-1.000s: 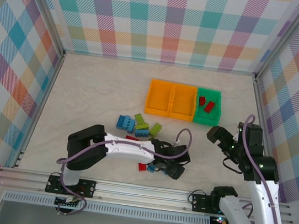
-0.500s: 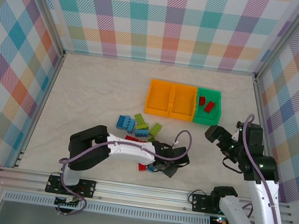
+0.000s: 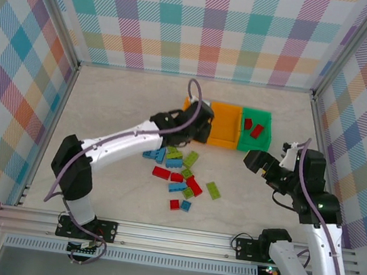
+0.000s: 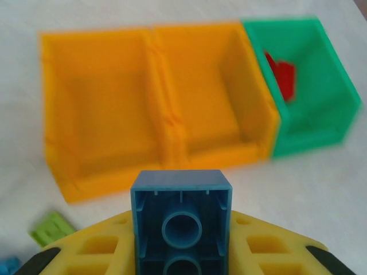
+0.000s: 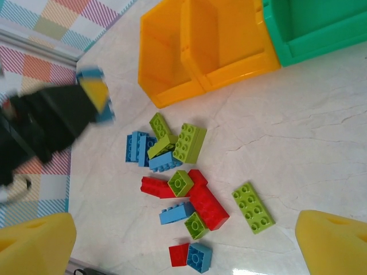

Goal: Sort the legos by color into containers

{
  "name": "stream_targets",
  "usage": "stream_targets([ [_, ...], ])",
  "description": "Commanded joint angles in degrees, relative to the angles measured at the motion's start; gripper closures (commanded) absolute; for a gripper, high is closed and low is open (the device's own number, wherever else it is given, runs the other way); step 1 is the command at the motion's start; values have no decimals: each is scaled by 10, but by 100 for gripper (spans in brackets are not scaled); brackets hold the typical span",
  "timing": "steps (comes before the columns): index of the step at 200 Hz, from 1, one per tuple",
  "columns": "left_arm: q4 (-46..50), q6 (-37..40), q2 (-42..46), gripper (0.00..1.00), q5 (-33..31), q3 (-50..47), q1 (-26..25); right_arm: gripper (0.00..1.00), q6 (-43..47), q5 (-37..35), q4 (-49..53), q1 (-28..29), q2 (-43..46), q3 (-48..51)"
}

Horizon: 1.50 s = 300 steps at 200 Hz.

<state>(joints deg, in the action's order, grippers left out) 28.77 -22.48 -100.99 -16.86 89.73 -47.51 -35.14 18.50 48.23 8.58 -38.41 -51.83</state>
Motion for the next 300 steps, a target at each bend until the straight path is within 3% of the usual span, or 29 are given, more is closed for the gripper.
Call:
stream_targets([
  [1, 21, 29, -79, 69, 0, 59, 49, 1, 10, 15, -17, -2, 6, 15],
  [45, 30, 36, -209, 63, 41, 196, 97, 1, 10, 47, -32, -1, -3, 39],
  [80, 56, 47, -268, 54, 42, 281, 101, 1, 6, 70, -34, -2, -13, 34],
  [124, 63, 56, -252, 51, 57, 296, 102, 3, 7, 66, -37, -1, -8, 42],
  [144, 23, 58, -168, 51, 89, 224, 101, 5, 24, 53, -26, -1, -24, 43],
  [163, -60, 60, -46, 51, 141, 89, 97, 6, 42, 21, -4, 12, -52, 39],
  [185, -124, 107, 96, 44, 170, -58, 89, 7, 44, -18, -9, 70, -94, 44],
  [214, -109, 182, 272, 37, 188, -192, 83, 6, 31, -128, -13, 231, -197, 38],
  [235, -52, 230, 397, 28, 231, -255, 80, 6, 9, -165, -27, 300, -270, 48],
  [271, 41, 464, 562, 1, 419, -376, 75, 6, 12, -220, -48, 355, -371, 50],
  [283, 60, 525, 594, 0, 433, -419, 73, 7, 17, -235, -48, 361, -400, 42],
  [300, 48, 543, 613, 0, 433, -462, 72, 13, 25, -243, -63, 363, -428, 42],
])
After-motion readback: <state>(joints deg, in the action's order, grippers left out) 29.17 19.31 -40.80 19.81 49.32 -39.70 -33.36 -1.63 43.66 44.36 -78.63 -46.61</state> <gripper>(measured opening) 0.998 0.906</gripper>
